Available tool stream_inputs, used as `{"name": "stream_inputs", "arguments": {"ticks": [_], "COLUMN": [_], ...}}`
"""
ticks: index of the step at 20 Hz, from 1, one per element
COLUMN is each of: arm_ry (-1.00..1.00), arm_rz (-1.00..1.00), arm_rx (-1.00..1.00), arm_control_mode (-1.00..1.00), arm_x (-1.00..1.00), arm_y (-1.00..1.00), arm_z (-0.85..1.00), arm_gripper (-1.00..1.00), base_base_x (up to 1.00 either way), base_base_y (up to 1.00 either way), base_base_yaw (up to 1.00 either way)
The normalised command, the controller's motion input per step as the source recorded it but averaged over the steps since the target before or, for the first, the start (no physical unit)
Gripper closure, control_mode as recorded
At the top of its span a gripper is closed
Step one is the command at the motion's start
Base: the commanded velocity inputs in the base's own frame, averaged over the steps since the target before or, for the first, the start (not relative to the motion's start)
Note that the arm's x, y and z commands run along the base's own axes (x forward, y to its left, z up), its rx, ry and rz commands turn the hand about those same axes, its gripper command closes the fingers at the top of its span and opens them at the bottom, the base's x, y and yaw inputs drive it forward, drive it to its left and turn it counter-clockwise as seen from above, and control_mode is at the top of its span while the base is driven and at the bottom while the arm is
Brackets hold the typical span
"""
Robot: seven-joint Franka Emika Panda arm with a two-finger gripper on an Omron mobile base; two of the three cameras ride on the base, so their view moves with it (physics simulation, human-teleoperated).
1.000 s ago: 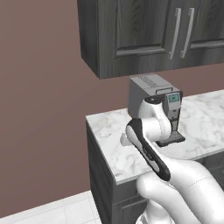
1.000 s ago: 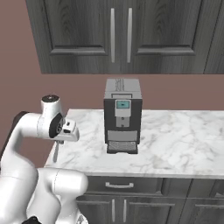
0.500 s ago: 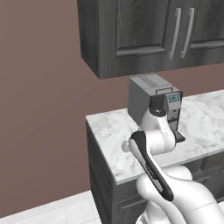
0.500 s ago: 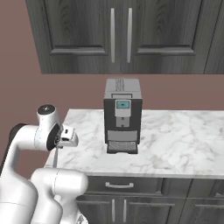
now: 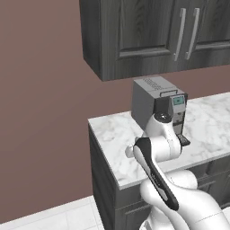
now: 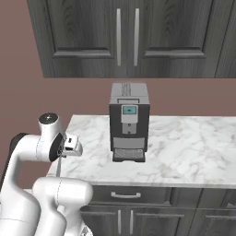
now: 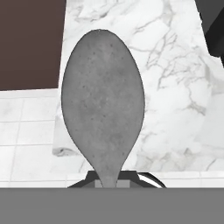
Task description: Take the fork and place it on the left side of the plate. Then take the spoon and place it on the right side of the plate. Make sure they're directly next to the plate.
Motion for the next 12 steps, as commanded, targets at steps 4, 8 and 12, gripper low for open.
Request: {"name": "stream_inputs", "arguments": {"ticks": [4,8,12], "arm_ry": [0.0,0.0,0.0], "arm_rz": [0.0,0.0,0.0], "arm_rx": [0.0,0.0,0.0], "arm_control_mode": [1.0,1.0,1.0], "arm_x": [0.0,0.0,0.0], "arm_y": [0.0,0.0,0.0], "arm_z": [0.0,0.0,0.0], "arm_gripper": [1.0,1.0,1.0], "base_base_x": [0.0,-0.46,-0.91], "base_base_y": [0.0,0.11,0.18], "base_base_yaw": [0.0,-0.07,-0.04]}}
